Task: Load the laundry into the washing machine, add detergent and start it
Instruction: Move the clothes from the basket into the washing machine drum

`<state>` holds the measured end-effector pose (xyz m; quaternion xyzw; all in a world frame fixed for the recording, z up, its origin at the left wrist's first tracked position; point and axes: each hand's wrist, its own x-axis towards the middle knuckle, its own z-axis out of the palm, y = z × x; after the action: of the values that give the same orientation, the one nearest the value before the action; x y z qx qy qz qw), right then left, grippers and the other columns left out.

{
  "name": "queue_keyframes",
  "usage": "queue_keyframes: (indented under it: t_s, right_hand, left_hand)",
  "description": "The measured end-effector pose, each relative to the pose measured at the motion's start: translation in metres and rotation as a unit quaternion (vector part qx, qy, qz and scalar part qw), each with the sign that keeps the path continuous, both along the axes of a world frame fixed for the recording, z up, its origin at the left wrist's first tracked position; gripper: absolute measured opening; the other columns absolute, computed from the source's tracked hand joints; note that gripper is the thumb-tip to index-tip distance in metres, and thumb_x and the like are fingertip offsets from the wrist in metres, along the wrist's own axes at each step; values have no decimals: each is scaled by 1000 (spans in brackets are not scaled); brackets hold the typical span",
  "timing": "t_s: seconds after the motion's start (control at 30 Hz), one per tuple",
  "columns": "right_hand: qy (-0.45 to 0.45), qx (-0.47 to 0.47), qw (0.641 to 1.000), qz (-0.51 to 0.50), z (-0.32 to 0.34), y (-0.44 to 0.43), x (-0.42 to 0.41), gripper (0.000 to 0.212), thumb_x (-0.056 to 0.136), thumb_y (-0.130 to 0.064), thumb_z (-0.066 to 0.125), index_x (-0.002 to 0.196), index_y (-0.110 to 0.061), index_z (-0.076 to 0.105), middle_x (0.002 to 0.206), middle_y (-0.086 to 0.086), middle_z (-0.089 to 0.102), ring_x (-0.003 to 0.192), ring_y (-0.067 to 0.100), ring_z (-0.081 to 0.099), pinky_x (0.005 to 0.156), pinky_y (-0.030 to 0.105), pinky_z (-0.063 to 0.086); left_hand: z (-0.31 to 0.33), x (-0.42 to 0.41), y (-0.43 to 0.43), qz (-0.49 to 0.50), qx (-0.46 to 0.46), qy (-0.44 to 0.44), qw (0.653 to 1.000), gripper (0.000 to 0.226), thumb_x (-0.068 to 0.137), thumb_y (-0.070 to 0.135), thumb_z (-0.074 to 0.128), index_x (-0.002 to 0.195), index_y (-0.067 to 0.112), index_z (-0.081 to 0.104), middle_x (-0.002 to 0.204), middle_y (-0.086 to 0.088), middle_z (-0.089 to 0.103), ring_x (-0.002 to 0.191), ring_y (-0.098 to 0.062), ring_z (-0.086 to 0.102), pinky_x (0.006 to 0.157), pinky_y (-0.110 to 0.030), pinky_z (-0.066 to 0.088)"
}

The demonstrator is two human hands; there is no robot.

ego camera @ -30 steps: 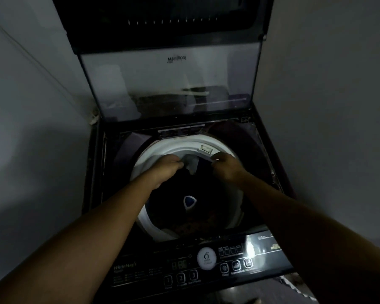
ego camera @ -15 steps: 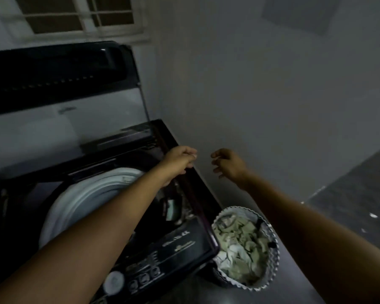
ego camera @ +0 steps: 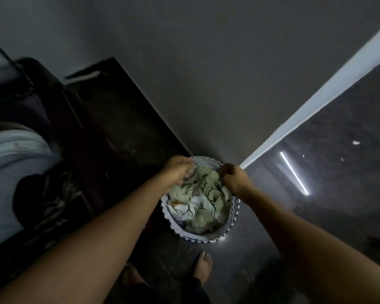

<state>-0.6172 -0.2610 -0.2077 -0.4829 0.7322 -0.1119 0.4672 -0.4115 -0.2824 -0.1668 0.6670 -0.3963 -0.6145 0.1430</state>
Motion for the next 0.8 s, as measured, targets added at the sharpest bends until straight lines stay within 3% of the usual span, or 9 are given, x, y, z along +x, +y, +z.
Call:
queue_keyframes:
  t_s: [0.13, 0.17, 0.23, 0.3, 0.43, 0.53, 0.63, 0.7, 0.8]
  right_hand:
    - [-1, 42, 999, 26, -78, 12, -12, 10, 78, -25, 57, 85, -25, 64, 89, 2, 61, 87, 24, 61, 77, 32, 47]
    - [-2, 46, 998, 34, -97, 14, -13, 18, 73, -29, 54, 84, -22, 65, 87, 3, 61, 87, 27, 63, 75, 33, 46]
    - [-1, 57, 997, 58, -133, 17, -12, 39, 70, -33, 50, 97, -15, 71, 87, 8, 66, 92, 35, 67, 75, 34, 49]
    - [-2, 63, 995, 81, -169, 18, -10, 36, 81, -26, 54, 109, -10, 71, 101, 15, 71, 101, 37, 67, 83, 37, 54]
    - [-43, 76, 991, 105, -229, 24, -2, 42, 87, -24, 62, 129, -16, 65, 117, 5, 69, 112, 23, 63, 88, 26, 47]
    - [-62, 80, 983, 150, -267, 32, 8, 73, 85, -26, 67, 153, -27, 38, 144, 8, 54, 129, 28, 54, 102, 37, 49]
    - [-47, 63, 980, 185, -297, 35, 18, 85, 84, -25, 69, 157, -27, 26, 152, 11, 41, 131, 30, 48, 97, 28, 43]
    - [-41, 49, 979, 194, -305, 35, 22, 82, 85, -22, 69, 156, -24, 29, 151, 13, 41, 130, 31, 50, 98, 30, 44]
    - [-50, 45, 986, 151, -305, 31, 26, 54, 90, -12, 64, 142, -14, 50, 131, 13, 62, 113, 30, 62, 85, 30, 51]
  left_hand:
    - [-88, -11, 12, 11, 65, -31, 997, 23, 98, 26, 56, 119, 21, 63, 112, -3, 62, 103, -21, 61, 83, -32, 48]
    - [-109, -12, 13, 14, 69, -44, 997, 23, 99, 26, 55, 119, 20, 63, 113, -3, 61, 104, -21, 60, 85, -32, 47]
    - [-150, -13, 17, 18, 73, -69, 995, 26, 99, 25, 55, 121, 17, 64, 118, -3, 61, 105, -22, 59, 85, -30, 47]
    - [-192, -15, 21, 17, 70, -94, 993, 22, 98, 25, 56, 117, 17, 65, 119, -5, 62, 105, -23, 58, 89, -32, 49]
    - [-262, -17, 31, -11, 78, -170, 982, 34, 93, 21, 60, 126, 15, 61, 132, -10, 57, 120, -31, 56, 101, -40, 50]
    - [-301, -17, 39, -66, 87, -233, 966, 66, 87, 18, 57, 149, 26, 37, 156, -12, 32, 139, -35, 37, 111, -43, 41]
    - [-326, -19, 46, -112, 92, -263, 954, 93, 84, 26, 62, 157, 37, 4, 165, -7, 6, 147, -36, 24, 115, -47, 33]
    - [-337, -19, 49, -86, 86, -273, 954, 104, 82, 27, 70, 157, 38, -1, 165, -7, 7, 145, -35, 29, 113, -45, 37]
    - [-346, -9, 50, -102, 43, -292, 950, 102, 79, 35, 78, 157, 34, 12, 161, -7, 26, 142, -31, 35, 111, -43, 38]
